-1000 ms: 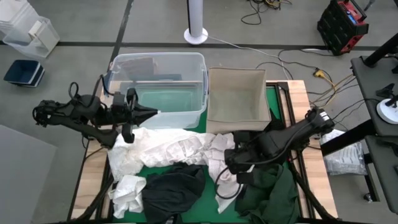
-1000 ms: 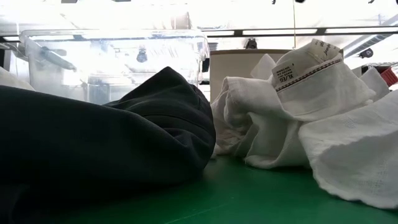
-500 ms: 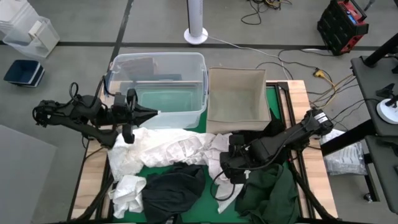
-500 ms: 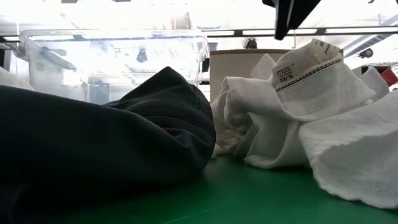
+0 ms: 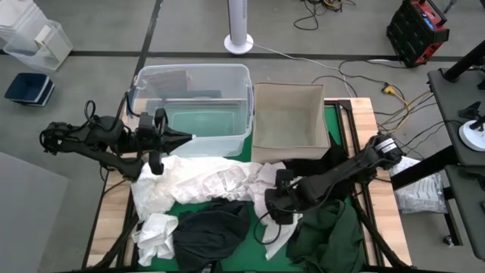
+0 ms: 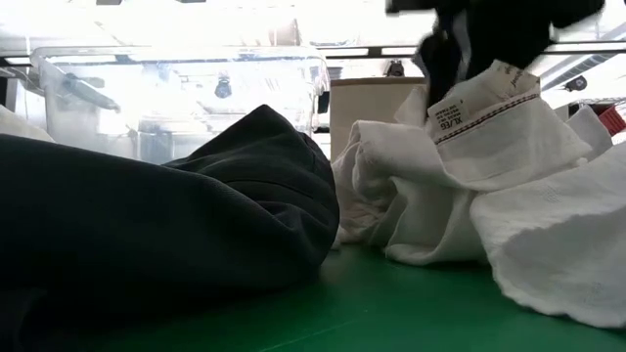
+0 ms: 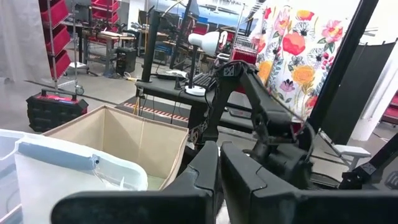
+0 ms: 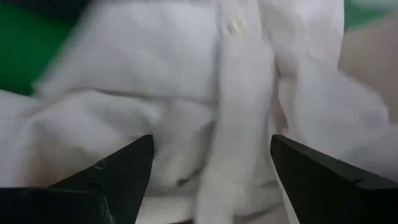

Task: Sort clothes
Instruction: Put the white shirt into the transparent laundry bin

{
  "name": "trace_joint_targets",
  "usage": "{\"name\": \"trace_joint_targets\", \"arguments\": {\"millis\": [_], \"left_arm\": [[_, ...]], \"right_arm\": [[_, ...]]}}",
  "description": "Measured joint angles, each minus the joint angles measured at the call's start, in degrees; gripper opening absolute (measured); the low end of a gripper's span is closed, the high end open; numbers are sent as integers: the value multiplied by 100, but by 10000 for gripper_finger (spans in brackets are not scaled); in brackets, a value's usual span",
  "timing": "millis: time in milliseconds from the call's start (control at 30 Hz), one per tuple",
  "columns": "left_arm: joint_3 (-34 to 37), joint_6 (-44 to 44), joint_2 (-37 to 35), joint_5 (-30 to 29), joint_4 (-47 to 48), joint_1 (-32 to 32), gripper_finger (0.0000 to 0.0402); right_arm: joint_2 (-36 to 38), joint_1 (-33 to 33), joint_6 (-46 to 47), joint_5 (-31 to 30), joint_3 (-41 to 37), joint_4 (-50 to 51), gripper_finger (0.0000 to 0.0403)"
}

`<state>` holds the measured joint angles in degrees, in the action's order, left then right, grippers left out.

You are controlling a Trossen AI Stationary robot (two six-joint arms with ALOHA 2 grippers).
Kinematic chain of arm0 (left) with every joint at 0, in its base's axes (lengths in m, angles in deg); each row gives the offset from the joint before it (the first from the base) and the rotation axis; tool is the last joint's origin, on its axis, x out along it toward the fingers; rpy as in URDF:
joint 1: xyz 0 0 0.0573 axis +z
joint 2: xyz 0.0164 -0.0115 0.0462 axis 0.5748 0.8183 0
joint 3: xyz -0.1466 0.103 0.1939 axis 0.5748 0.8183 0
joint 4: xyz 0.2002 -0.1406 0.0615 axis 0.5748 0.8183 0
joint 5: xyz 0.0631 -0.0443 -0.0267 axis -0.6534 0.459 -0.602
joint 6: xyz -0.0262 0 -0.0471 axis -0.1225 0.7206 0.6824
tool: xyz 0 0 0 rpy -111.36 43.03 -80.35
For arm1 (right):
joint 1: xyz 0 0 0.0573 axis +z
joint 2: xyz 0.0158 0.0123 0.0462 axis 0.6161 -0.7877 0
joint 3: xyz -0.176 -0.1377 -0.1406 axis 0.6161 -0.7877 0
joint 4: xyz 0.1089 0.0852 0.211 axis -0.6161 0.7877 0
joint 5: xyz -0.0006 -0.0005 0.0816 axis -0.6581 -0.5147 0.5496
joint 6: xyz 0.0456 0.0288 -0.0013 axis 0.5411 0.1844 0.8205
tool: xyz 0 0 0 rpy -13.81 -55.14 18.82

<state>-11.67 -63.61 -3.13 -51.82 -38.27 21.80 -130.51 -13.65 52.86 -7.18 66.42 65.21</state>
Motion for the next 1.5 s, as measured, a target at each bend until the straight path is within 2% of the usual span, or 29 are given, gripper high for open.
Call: {"name": "trace_joint_targets", "arguments": {"millis": [333, 633, 833, 1000, 1233, 1300, 1500], "left_arm": [[2, -9, 0, -7, -4, 1, 0], [4, -63, -2, -13, -30, -1, 0], [7, -69, -4, -15, -207, 1, 0], [7, -94, -4, -164, -256, 1, 0], [7, -96, -4, -310, -258, 1, 0], [7, -121, -4, -310, -258, 1, 0], [7, -168, -4, -310, -284, 1, 0]], "right_arm": [[8, -42, 191, 28, -898, -825, 325], [24, -42, 143, 28, -1502, -1529, 293], [33, -42, 127, 22, -1857, -2079, 235], [37, -50, 41, 105, -2076, -2526, 154], [33, -53, 136, 114, -2132, -2577, 37], [37, -53, 136, 131, -2136, -2606, 23], [145, -56, 203, 208, -1979, -2505, 20]]}}
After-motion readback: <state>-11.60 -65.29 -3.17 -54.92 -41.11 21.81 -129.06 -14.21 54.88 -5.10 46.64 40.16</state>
